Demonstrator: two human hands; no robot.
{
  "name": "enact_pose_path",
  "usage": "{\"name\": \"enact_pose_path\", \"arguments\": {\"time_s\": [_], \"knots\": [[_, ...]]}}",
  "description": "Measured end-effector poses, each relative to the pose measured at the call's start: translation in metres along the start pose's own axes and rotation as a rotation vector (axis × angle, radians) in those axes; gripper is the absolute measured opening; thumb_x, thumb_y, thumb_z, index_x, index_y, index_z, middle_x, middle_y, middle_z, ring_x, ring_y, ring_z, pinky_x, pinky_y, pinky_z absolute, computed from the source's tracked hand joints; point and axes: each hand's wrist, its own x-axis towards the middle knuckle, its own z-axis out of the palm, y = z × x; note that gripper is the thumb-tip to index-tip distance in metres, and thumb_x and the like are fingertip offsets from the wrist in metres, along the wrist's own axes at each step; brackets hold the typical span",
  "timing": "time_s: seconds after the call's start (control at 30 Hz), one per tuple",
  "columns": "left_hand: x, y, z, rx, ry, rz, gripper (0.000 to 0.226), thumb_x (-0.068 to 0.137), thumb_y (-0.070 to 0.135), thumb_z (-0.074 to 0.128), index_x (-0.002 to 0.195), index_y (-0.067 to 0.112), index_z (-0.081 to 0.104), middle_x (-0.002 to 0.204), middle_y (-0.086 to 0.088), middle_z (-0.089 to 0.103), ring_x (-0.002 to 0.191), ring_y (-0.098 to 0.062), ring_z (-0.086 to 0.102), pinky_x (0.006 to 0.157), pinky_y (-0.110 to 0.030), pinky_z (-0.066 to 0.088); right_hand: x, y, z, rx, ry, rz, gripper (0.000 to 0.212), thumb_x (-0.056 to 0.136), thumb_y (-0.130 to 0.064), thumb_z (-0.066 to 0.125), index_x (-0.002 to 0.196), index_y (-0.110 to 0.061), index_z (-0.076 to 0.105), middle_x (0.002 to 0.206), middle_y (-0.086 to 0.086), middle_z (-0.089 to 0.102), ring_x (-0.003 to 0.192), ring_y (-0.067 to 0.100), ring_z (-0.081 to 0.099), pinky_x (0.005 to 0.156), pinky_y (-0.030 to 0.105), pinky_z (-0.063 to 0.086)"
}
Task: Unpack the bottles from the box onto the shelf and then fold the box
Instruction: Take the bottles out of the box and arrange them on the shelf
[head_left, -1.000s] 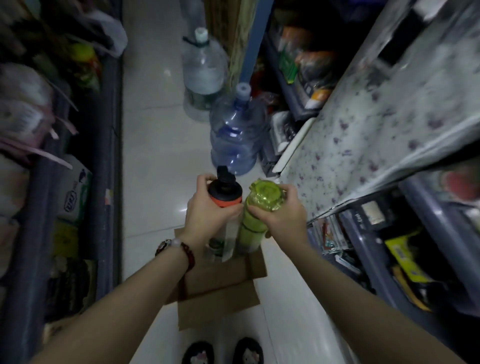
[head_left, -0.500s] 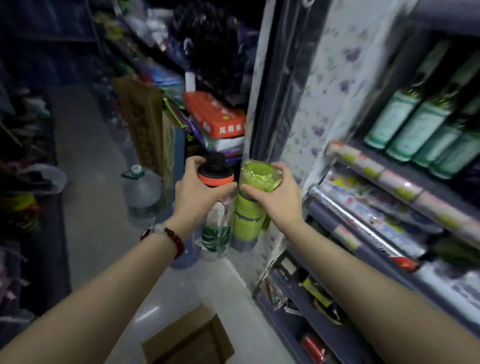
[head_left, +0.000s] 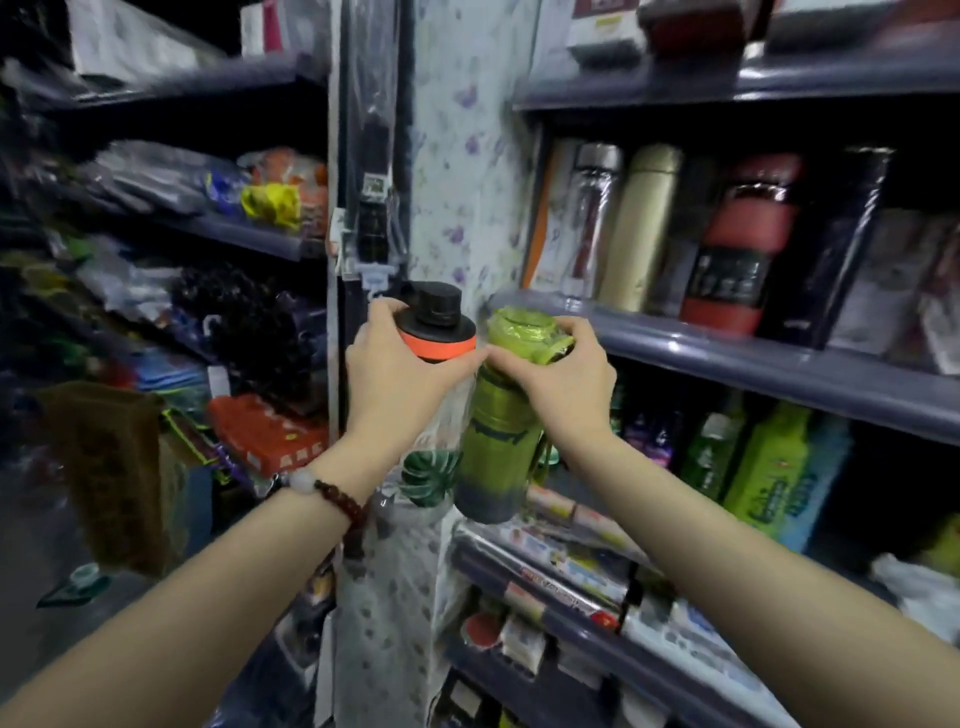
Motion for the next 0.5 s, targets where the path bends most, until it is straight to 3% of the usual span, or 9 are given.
{"name": "enact_pose_path", "arguments": {"time_s": [0.1, 0.2, 0.3, 0.5], "knots": [[0.003, 0.042, 0.019, -0.072, -0.047, 0.056, 0.074, 0.056, 0.050, 0.085, 0.114, 0.023, 0.049, 0.109, 0.006, 0.061, 0.105, -0.016, 0.056, 0.080, -0.022, 0.043, 0.016, -0.018, -0.047, -0.009, 0.052, -0.034, 0.061, 0.059, -0.048, 0.086, 0.105, -0.027, 0.052, 0.087, -0.022, 0.053, 0.095, 0.010, 0.054, 0.081, 0.024, 0.044], [0.000, 0.079, 0.036, -0.171, -0.101, 0.114, 0.067, 0.060, 0.042, 0.086, 0.111, 0.026, 0.045, 0.097, 0.019, 0.055, 0.095, -0.008, 0.055, 0.069, -0.010, 0.038, 0.026, -0.035, -0.091, -0.045, 0.112, -0.080, 0.067, 0.059, -0.050, 0.085, 0.113, -0.024, 0.055, 0.098, -0.013, 0.058, 0.100, 0.011, 0.054, 0.089, 0.031, 0.048], [-0.004, 0.112, 0.054, -0.243, -0.124, 0.189, 0.070, 0.058, 0.043, 0.087, 0.113, 0.027, 0.046, 0.103, 0.015, 0.058, 0.099, -0.010, 0.058, 0.076, -0.019, 0.044, 0.033, -0.045, -0.134, -0.077, 0.171, -0.129, 0.067, 0.059, -0.051, 0.084, 0.114, -0.027, 0.055, 0.104, -0.010, 0.061, 0.102, 0.012, 0.057, 0.087, 0.031, 0.050], [-0.016, 0.179, 0.092, -0.360, -0.125, 0.383, 0.072, 0.054, 0.046, 0.087, 0.110, 0.037, 0.043, 0.108, 0.014, 0.060, 0.102, -0.008, 0.057, 0.082, -0.019, 0.044, 0.044, -0.059, -0.214, -0.086, 0.368, -0.284, 0.062, 0.056, -0.051, 0.085, 0.108, -0.032, 0.058, 0.104, -0.012, 0.067, 0.100, 0.008, 0.063, 0.089, 0.039, 0.052]]}}
